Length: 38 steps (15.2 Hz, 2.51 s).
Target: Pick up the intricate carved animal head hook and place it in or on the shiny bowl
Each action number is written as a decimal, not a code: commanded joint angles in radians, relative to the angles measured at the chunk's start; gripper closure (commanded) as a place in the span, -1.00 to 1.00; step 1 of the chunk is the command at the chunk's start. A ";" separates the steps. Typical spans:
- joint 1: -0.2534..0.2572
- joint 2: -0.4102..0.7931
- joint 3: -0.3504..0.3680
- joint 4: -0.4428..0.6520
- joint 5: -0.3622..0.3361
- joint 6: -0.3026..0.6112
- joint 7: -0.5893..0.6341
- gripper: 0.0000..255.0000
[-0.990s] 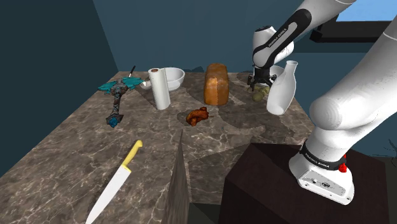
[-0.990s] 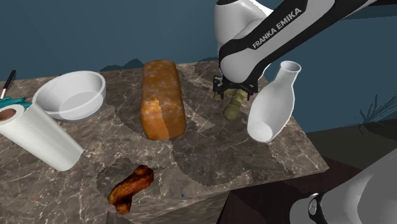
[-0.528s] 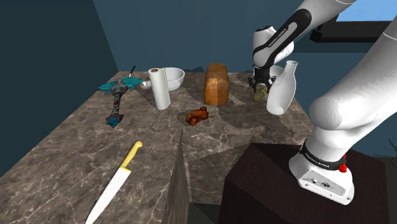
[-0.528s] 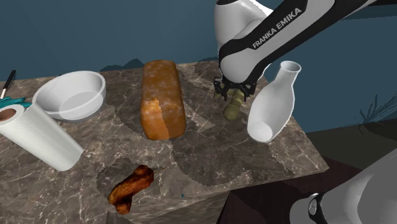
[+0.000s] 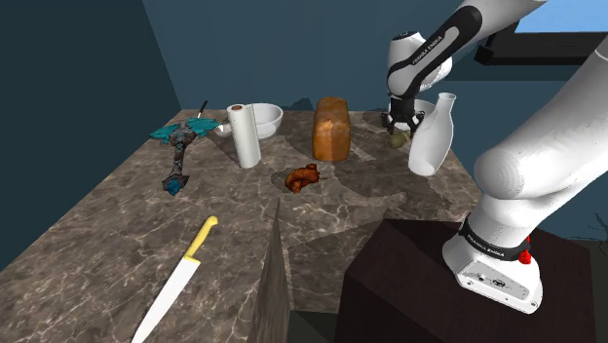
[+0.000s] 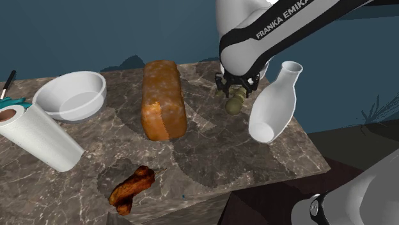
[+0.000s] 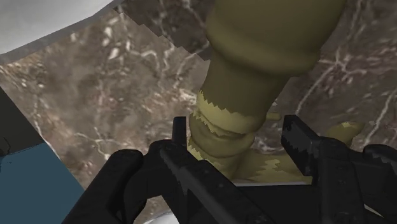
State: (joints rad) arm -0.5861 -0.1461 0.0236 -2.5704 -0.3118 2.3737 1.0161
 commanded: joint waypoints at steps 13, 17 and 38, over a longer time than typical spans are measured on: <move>0.014 -0.132 -0.002 0.079 0.055 -0.205 -0.069 1.00; 0.017 -0.161 -0.002 0.110 0.065 -0.262 -0.084 1.00; -0.088 0.129 -0.152 0.552 0.067 -0.357 -0.365 1.00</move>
State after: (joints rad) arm -0.6644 -0.0431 -0.1170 -2.0465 -0.2474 2.0137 0.6739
